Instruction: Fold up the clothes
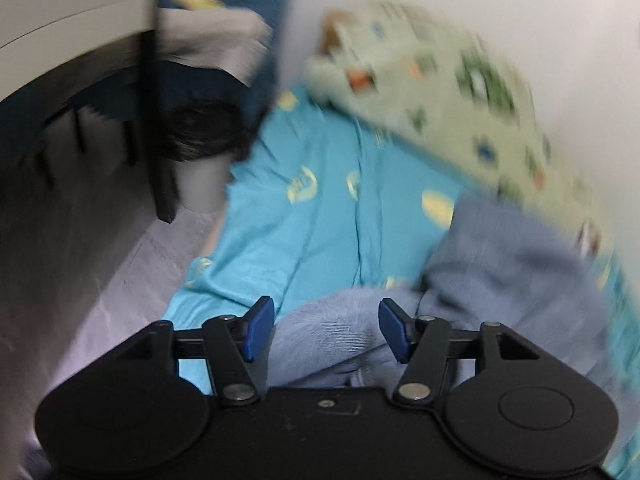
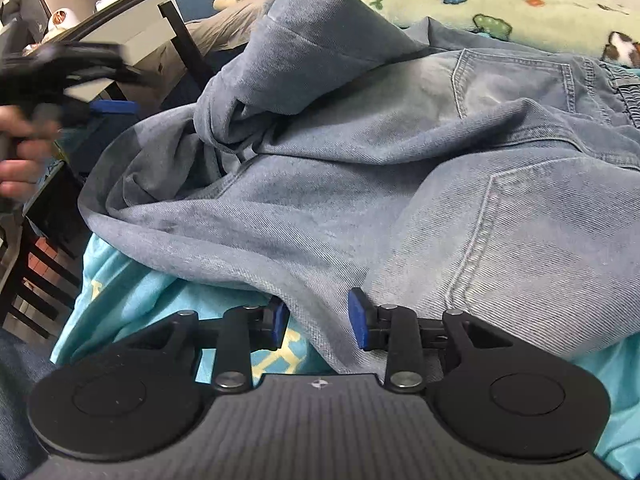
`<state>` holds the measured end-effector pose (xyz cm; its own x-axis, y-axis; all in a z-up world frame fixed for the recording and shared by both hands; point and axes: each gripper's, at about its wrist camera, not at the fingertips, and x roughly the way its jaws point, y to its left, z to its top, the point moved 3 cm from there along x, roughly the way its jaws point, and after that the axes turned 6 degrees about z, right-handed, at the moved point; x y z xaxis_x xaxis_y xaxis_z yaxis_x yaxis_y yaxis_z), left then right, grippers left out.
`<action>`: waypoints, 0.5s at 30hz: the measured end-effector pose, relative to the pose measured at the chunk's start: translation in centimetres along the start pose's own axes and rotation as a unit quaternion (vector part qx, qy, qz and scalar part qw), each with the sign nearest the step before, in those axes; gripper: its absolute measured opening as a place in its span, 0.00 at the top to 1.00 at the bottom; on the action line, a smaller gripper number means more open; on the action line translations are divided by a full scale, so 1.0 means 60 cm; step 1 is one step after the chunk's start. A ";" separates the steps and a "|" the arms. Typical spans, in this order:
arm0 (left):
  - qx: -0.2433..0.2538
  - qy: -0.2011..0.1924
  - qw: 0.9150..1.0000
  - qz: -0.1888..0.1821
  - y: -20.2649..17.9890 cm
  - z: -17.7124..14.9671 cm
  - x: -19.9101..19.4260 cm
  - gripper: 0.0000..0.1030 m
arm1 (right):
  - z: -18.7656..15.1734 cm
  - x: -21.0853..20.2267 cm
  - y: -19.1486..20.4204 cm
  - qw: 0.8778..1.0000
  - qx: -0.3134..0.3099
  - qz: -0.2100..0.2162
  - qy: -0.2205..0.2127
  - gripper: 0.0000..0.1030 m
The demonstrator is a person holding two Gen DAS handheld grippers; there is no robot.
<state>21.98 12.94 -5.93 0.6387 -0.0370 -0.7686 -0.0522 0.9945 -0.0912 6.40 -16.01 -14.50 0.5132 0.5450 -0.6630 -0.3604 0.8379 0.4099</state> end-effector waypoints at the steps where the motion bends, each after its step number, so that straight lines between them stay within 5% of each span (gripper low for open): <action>1: 0.019 0.012 1.000 -0.014 -0.010 0.003 0.021 0.48 | -0.001 0.002 -0.001 1.000 0.002 0.002 0.002 0.66; 6: 0.118 0.068 0.990 -0.044 -0.051 0.000 0.108 0.53 | -0.003 0.014 -0.008 1.000 0.011 0.010 0.011 0.65; 7: 0.117 0.073 0.990 -0.043 -0.050 -0.001 0.117 0.58 | -0.002 0.018 -0.008 1.000 0.011 0.011 0.013 0.65; 9: 0.114 0.084 0.989 -0.042 -0.048 -0.002 0.135 0.87 | 0.000 0.025 -0.008 1.000 0.010 0.013 0.017 0.65; 15: 0.049 0.016 0.997 -0.049 -0.029 0.008 0.059 0.95 | 0.000 0.031 -0.007 1.000 0.004 0.012 0.016 0.65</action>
<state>24.71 11.12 -8.15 0.6122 -0.1356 -0.7790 0.0847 0.9908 -0.1059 7.49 -15.35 -15.92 0.4791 0.5644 -0.6723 -0.3661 0.8246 0.4313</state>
